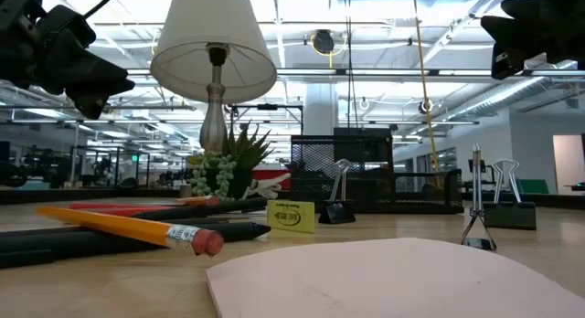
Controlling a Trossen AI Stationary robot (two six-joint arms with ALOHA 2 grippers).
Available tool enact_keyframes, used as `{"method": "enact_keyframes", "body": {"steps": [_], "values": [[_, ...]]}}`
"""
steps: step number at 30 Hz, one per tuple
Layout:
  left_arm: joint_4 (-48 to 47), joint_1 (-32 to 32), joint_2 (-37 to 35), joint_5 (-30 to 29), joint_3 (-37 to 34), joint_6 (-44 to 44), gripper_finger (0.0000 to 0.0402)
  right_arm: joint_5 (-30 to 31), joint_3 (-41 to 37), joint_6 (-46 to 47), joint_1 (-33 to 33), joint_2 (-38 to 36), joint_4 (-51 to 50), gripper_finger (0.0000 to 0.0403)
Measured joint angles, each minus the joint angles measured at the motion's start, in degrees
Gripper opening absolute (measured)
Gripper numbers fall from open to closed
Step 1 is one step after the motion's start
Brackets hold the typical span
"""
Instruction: Pick and place office supplies into organizer
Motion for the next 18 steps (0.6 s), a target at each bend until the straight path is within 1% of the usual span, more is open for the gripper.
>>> {"method": "enact_keyframes", "body": {"steps": [14,18], "values": [[-0.01,-0.01,0.00,0.01,0.00,0.01,0.0108,0.01,0.00,0.10,0.00,0.00,0.23,0.0125],[0.01,-0.01,0.00,0.00,-0.01,0.01,0.0108,0.02,0.00,0.42,-0.02,0.00,4.12,0.0126]]}}
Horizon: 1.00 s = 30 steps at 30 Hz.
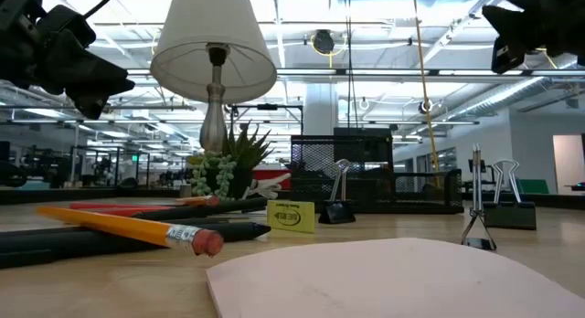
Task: Pick and place office supplies into organizer
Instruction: Put the black binder clip into the desk organizer
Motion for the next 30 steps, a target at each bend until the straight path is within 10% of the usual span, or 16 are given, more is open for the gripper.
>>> {"method": "enact_keyframes", "body": {"steps": [17,30], "values": [[0.12,-0.01,0.00,0.00,0.02,0.00,0.0108,10.04,0.01,2.96,0.00,5.43,9.79,0.0127],[0.20,-0.01,0.00,0.00,0.00,0.00,0.0108,8.37,-0.94,35.72,0.30,47.24,33.94,0.0110]]}}
